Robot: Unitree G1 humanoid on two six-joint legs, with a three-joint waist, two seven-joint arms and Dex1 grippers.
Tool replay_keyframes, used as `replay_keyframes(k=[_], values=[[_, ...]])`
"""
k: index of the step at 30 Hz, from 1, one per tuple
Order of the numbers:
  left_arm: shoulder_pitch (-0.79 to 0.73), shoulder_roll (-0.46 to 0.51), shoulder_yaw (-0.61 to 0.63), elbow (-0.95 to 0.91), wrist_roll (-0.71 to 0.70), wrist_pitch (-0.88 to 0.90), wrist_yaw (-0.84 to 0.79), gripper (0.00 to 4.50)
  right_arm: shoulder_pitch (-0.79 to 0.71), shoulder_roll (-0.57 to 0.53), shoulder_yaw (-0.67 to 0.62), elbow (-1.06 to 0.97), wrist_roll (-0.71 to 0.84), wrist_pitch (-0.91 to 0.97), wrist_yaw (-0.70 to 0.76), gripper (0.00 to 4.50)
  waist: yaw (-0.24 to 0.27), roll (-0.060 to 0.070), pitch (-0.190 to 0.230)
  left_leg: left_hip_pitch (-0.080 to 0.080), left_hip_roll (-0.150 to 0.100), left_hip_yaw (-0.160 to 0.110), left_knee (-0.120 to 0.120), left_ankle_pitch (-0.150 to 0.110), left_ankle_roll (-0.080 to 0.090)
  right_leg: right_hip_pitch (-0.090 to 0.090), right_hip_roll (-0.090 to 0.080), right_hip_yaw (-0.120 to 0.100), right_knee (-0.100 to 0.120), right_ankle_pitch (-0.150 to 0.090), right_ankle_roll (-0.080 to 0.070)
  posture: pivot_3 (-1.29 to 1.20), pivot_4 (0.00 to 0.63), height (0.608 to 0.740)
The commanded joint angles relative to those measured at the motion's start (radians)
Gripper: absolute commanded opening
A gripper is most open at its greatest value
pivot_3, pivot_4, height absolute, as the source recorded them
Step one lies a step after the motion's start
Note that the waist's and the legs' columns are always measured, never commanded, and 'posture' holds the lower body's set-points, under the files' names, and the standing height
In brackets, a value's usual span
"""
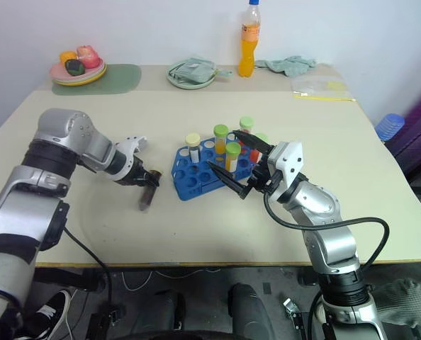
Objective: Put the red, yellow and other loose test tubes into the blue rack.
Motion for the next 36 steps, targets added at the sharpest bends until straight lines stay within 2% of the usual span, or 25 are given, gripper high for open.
replay_keyframes(k=[1,3,5,6,9,12,14,16,19,20,24,31,36], values=[[0.011,0.007,0.117,-0.04,0.007,0.005,0.092,0.79,-0.008,-0.006,-0.023,-0.017,0.003,-0.019,0.0,4.5,0.0,0.0,0.0,0.0,0.0,0.0,0.0,0.0,0.0,0.0,0.0,0.0,0.0,0.0,0.0,0.0,0.15,0.74],[0.037,0.021,0.19,-0.098,-0.016,0.005,0.168,0.79,0.003,-0.012,-0.027,-0.023,0.006,-0.019,0.006,4.5,-0.001,0.0,0.0,-0.001,0.0,0.0,0.0,0.0,0.0,-0.001,0.0,0.0,0.0,0.0,0.0,0.0,0.15,0.74],[0.139,-0.044,0.431,-0.342,0.021,-0.035,0.276,0.79,0.025,-0.032,-0.041,-0.03,0.014,-0.019,0.025,4.5,0.0,0.0,0.0,-0.001,0.001,0.0,0.0,0.0,0.0,-0.002,0.0,0.0,0.0,0.0,0.001,0.0,0.15,0.74],[0.18,-0.052,0.495,-0.431,0.021,-0.023,0.311,0.79,0.031,-0.041,-0.047,-0.029,0.014,-0.021,0.03,4.5,0.002,0.0,0.0,-0.002,0.001,0.0,-0.001,0.0,-0.001,-0.002,-0.001,0.0,0.001,0.0,0.001,0.0,0.15,0.74],[0.35,-0.084,0.561,-0.775,0.019,-0.122,0.304,0.79,0.041,-0.062,-0.071,-0.023,0.022,-0.024,0.041,4.5,0.001,-0.001,0.001,-0.002,0.001,0.001,-0.001,0.001,-0.002,-0.003,-0.001,0.0,0.001,0.001,0.001,0.0,0.15,0.74],[0.615,-0.085,0.471,-1.084,0.125,-0.596,0.136,0.79,0.037,-0.071,-0.088,-0.017,0.024,-0.027,0.046,4.5,0.003,0.0,0.0,-0.001,0.001,0.002,-0.002,0.003,-0.006,-0.003,-0.003,0.001,0.001,0.001,0.0,0.0,0.15,0.74],[0.74,-0.089,0.389,-1.14,0.241,-0.958,-0.003,0.79,0.038,-0.071,-0.097,-0.01,0.023,-0.031,0.042,4.5,0.007,0.0,0.0,-0.001,0.001,0.002,-0.003,0.005,-0.01,-0.003,-0.003,0.001,0.0,0.001,-0.001,0.0,0.15,0.74],[0.802,-0.094,0.329,-1.109,0.324,-1.254,-0.131,0.79,0.041,-0.07,-0.101,-0.003,0.021,-0.035,0.043,4.5,0.014,0.0,0.0,-0.001,0.001,0.002,-0.004,0.007,-0.015,-0.002,-0.004,0.0,-0.001,0.0,-0.006,0.0,0.15,0.74],[0.818,-0.144,0.286,-0.99,0.323,-1.512,-0.296,0.79,0.062,-0.087,-0.102,-0.003,0.017,-0.039,0.065,4.5,0.016,0.0,0.0,-0.001,0.0,0.003,-0.002,0.008,-0.016,0.0,-0.004,0.0,-0.003,0.0,-0.007,0.0,0.15,0.74],[0.812,-0.171,0.292,-0.955,0.281,-1.513,-0.326,0.79,0.072,-0.1,-0.104,0.003,0.013,-0.046,0.08,4.5,0.01,0.0,0.0,-0.001,0.0,0.003,-0.002,0.008,-0.016,0.0,-0.004,0.0,-0.003,0.0,-0.007,0.0,0.15,0.74],[0.768,-0.207,0.238,-0.787,0.29,-1.679,-0.488,0.79,0.097,-0.133,-0.131,0.031,0.02,-0.056,0.11,4.5,0.007,0.0,0.0,0.0,0.001,0.003,-0.001,0.005,-0.01,0.001,-0.001,0.001,-0.003,0.0,-0.006,0.0,0.15,0.74],[0.685,-0.319,0.199,-0.552,0.346,-1.902,-0.549,0.79,0.131,-0.113,-0.116,0.0,0.002,-0.06,0.076,4.5,0.005,0.0,0.0,0.0,0.001,0.002,0.0,0.004,-0.007,0.002,0.0,0.001,-0.003,0.001,-0.003,0.0,0.15,0.74],[0.648,-0.386,0.156,-0.432,0.434,-2.006,-0.525,0.79,0.146,-0.126,-0.126,-0.03,0.003,-0.04,0.059,4.5,0.007,0.0,0.0,0.0,0.001,0.002,0.0,0.004,-0.007,0.002,0.0,0.001,-0.003,0.001,-0.002,0.0,0.15,0.74]])
